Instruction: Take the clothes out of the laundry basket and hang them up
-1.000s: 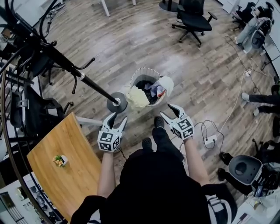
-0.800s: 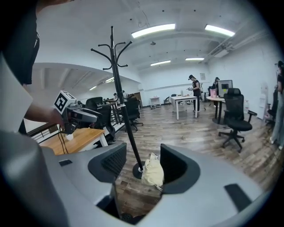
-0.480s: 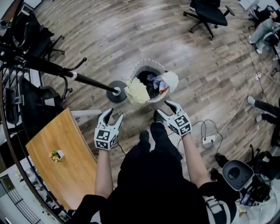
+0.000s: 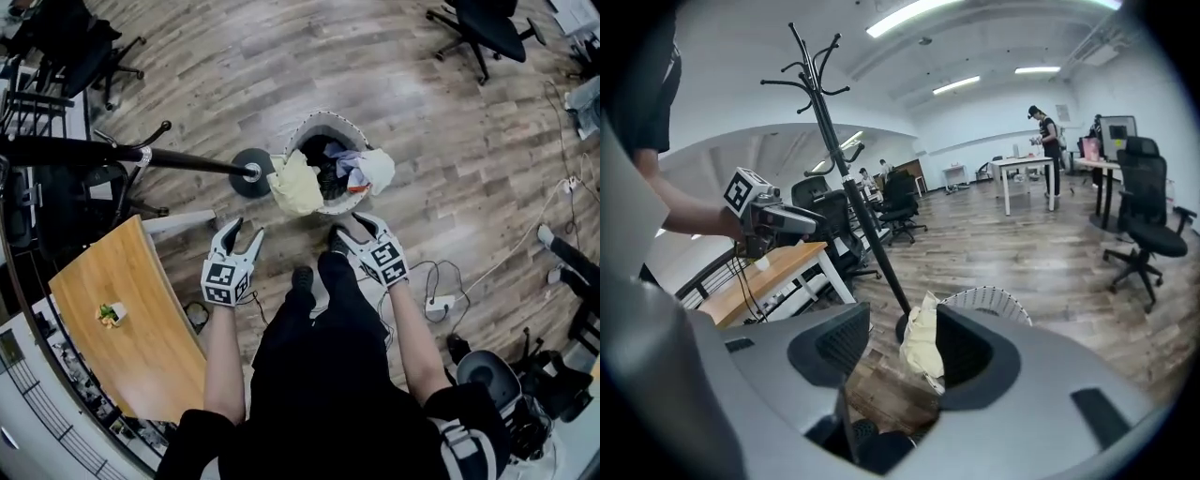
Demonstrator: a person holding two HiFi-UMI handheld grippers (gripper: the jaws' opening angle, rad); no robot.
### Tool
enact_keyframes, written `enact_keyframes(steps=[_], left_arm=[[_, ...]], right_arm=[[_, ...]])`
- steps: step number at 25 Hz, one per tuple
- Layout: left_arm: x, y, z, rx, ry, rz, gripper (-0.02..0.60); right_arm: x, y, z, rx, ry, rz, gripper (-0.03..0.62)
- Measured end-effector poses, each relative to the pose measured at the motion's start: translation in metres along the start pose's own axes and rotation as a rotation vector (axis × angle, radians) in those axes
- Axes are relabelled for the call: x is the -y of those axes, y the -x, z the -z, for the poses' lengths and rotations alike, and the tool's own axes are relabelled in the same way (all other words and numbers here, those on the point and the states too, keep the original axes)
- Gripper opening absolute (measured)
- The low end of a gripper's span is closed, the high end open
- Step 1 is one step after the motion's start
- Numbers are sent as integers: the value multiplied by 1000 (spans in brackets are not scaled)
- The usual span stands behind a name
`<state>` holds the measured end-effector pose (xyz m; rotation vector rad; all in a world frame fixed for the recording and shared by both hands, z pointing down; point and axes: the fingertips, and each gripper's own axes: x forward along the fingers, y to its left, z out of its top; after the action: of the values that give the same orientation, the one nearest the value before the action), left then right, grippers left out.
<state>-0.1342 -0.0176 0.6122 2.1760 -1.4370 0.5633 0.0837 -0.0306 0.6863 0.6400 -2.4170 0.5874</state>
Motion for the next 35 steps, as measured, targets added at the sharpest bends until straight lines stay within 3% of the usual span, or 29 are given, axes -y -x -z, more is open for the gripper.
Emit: enact_keyframes(steps=[5, 9, 14, 21, 27, 35], left_arm=[[-4, -24, 12, -39, 2, 22, 224], [-11, -44, 28, -61, 9, 46, 224], [-14, -77, 50, -94, 34, 120, 224], [-35, -126, 111, -161, 70, 217, 224], [-79, -166, 167, -187, 151, 170, 224], [-83, -192, 245, -281, 155, 188, 224]], right_arm=[[3, -33, 0, -45, 59, -78, 232], [6, -62, 1, -53, 32, -93, 232], [13, -90, 25, -80, -46, -51, 224], [31, -133, 75, -89, -172, 37, 213], [41, -187, 126, -90, -220, 68, 193], [48, -231, 191, -122, -298, 84, 184]])
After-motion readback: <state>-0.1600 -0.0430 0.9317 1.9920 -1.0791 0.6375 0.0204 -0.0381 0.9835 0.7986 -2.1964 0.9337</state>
